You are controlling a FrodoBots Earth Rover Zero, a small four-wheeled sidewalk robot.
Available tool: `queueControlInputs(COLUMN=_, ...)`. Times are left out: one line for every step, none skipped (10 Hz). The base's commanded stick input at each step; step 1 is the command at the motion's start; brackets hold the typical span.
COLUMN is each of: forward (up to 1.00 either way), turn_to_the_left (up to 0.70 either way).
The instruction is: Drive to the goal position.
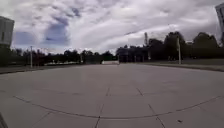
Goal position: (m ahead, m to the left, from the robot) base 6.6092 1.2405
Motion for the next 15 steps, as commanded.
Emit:
queueControlInputs(forward=0.7, turn_to_the_left=0.01)
queueControlInputs(forward=0.7, turn_to_the_left=0.01)
queueControlInputs(forward=0.7, turn_to_the_left=0.01)
queueControlInputs(forward=0.7, turn_to_the_left=0.01)
queueControlInputs(forward=0.7, turn_to_the_left=0.01)
queueControlInputs(forward=0.7, turn_to_the_left=0.01)
queueControlInputs(forward=0.7, turn_to_the_left=0.01)
queueControlInputs(forward=0.7, turn_to_the_left=0.01)
queueControlInputs(forward=0.7, turn_to_the_left=0.01)
queueControlInputs(forward=0.7, turn_to_the_left=0.01)
queueControlInputs(forward=0.7, turn_to_the_left=0.01)
queueControlInputs(forward=0.7, turn_to_the_left=0.01)
queueControlInputs(forward=0.7, turn_to_the_left=0.01)
queueControlInputs(forward=0.7, turn_to_the_left=0.01)
queueControlInputs(forward=0.7, turn_to_the_left=0.01)
